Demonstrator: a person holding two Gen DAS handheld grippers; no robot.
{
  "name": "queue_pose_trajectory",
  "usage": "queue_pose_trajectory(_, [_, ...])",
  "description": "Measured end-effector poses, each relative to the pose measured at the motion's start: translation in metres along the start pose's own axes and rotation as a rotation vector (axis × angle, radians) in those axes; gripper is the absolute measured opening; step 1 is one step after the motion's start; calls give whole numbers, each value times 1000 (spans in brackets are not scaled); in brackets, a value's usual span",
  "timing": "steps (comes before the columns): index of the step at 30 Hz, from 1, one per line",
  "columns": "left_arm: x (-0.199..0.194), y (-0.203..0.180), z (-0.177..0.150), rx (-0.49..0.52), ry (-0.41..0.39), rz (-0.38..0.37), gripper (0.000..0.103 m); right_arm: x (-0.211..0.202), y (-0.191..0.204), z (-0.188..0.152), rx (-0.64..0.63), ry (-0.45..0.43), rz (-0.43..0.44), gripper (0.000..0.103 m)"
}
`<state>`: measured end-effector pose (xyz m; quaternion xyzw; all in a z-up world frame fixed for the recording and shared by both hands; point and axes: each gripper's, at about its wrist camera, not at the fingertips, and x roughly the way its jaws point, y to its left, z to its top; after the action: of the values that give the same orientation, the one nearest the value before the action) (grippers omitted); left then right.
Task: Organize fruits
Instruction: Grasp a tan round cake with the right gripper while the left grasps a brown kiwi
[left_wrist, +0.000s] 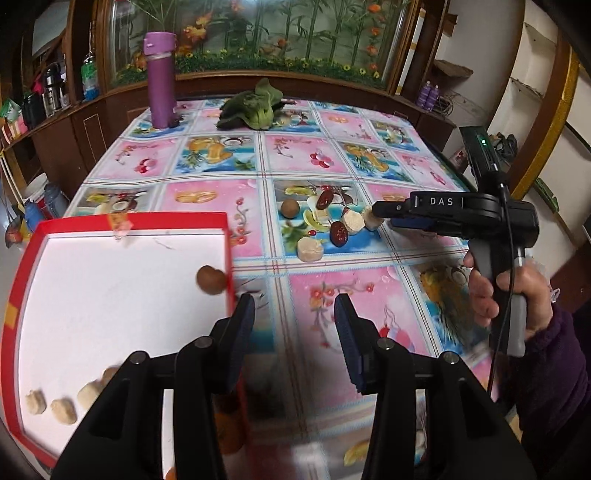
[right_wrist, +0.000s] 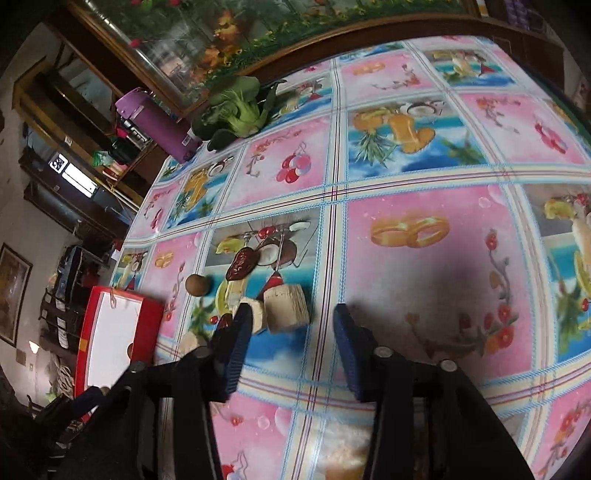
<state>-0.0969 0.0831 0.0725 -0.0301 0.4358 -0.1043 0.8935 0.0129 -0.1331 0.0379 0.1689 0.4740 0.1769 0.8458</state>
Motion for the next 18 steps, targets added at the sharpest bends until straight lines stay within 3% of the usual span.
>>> queue_pose_trajectory(4, [26, -9, 12, 18, 37, 50, 46, 14, 2, 1, -12, 3, 21, 28])
queue_pose_trajectory(10, [60, -19, 24, 53, 79, 107, 46, 17, 2, 2, -62, -24, 38, 26])
queue_pose_trajectory(18, [92, -24, 35, 33, 122, 100, 46, 18, 0, 4, -90, -13, 53, 26])
